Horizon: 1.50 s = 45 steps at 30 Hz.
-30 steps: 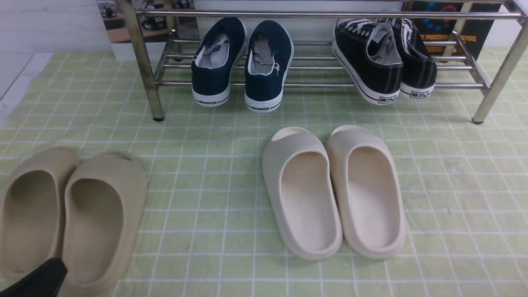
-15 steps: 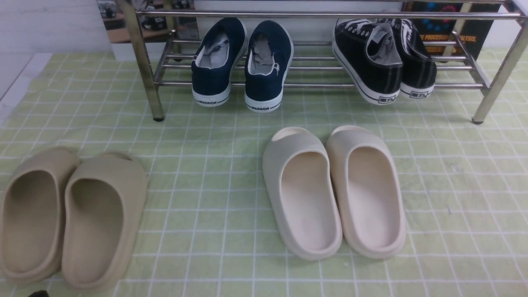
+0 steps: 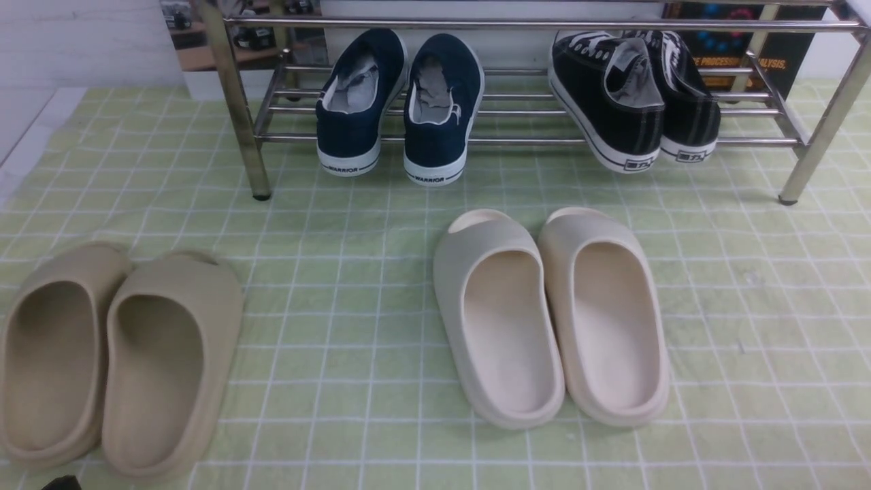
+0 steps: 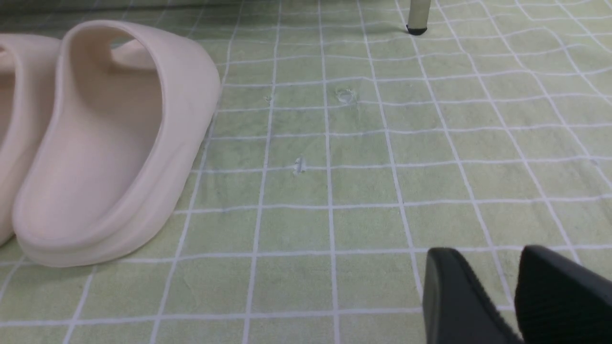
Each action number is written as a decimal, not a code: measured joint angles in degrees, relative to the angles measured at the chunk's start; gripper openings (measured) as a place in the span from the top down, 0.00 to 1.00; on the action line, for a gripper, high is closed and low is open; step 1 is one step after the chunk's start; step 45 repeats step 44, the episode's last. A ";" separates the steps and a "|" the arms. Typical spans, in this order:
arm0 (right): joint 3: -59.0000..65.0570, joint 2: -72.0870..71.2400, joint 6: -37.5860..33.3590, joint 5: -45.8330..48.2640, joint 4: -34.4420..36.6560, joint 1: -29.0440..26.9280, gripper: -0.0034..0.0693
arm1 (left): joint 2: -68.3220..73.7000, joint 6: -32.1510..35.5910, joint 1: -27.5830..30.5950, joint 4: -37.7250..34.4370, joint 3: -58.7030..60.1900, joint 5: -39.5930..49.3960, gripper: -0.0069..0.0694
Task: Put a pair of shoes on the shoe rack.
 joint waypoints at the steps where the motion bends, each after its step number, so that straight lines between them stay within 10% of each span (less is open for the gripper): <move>1: 0.00 0.00 0.00 0.00 0.00 0.00 0.63 | 0.00 0.00 0.00 0.00 0.00 0.00 0.93; 45: 0.00 0.00 0.00 0.00 -0.01 0.00 0.63 | 0.00 0.00 0.00 0.06 0.00 -0.06 0.91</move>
